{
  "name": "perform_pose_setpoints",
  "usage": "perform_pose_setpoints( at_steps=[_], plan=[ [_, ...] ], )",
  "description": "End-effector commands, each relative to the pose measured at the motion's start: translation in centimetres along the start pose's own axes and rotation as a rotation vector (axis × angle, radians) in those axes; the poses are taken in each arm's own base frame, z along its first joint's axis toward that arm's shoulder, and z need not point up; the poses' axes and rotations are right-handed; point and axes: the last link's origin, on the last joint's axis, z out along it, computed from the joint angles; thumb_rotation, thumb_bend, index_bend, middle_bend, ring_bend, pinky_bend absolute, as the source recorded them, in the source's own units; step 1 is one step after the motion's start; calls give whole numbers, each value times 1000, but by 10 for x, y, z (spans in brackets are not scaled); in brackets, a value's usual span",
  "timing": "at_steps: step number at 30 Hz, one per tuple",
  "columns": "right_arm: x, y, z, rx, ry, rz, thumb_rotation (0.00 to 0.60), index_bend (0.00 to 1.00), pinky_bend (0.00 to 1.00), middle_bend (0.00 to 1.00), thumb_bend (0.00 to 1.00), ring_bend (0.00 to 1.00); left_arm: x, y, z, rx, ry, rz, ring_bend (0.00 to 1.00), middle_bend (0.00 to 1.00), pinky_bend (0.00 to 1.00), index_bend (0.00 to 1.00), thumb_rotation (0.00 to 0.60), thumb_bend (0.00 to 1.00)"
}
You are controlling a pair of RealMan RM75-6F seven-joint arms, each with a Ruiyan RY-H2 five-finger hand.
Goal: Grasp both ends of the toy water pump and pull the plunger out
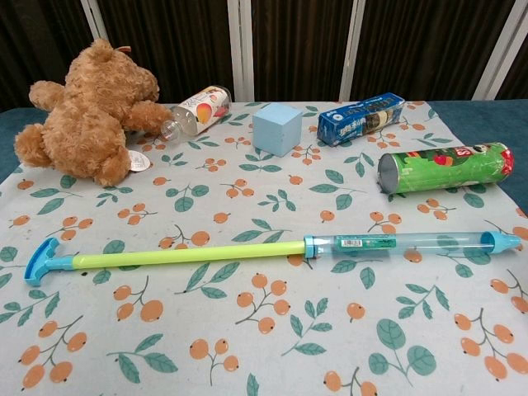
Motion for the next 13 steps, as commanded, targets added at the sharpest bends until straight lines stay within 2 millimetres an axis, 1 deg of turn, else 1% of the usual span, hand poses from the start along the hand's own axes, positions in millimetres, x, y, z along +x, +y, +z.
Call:
perform_pose_setpoints(
  at_steps=[1,4,8,13],
  plan=[
    [8,30,-32,-27,75,-42,600,0,0,0,327,0,2,-20,-24,16,25,22,0,0,81,0,600,121],
    [12,43,-44,-45,120,-35,600,0,0,0,326,0,8,-29,-31,31,72,18,0,0,81,0,600,121],
    [16,54,-49,-83,157,6,600,0,0,0,326,0,10,-40,-37,60,89,12,0,0,81,0,600,121],
    [16,56,-52,-86,144,3,600,0,0,0,327,0,11,-43,-35,66,109,6,0,0,77,0,600,122]
  ],
)
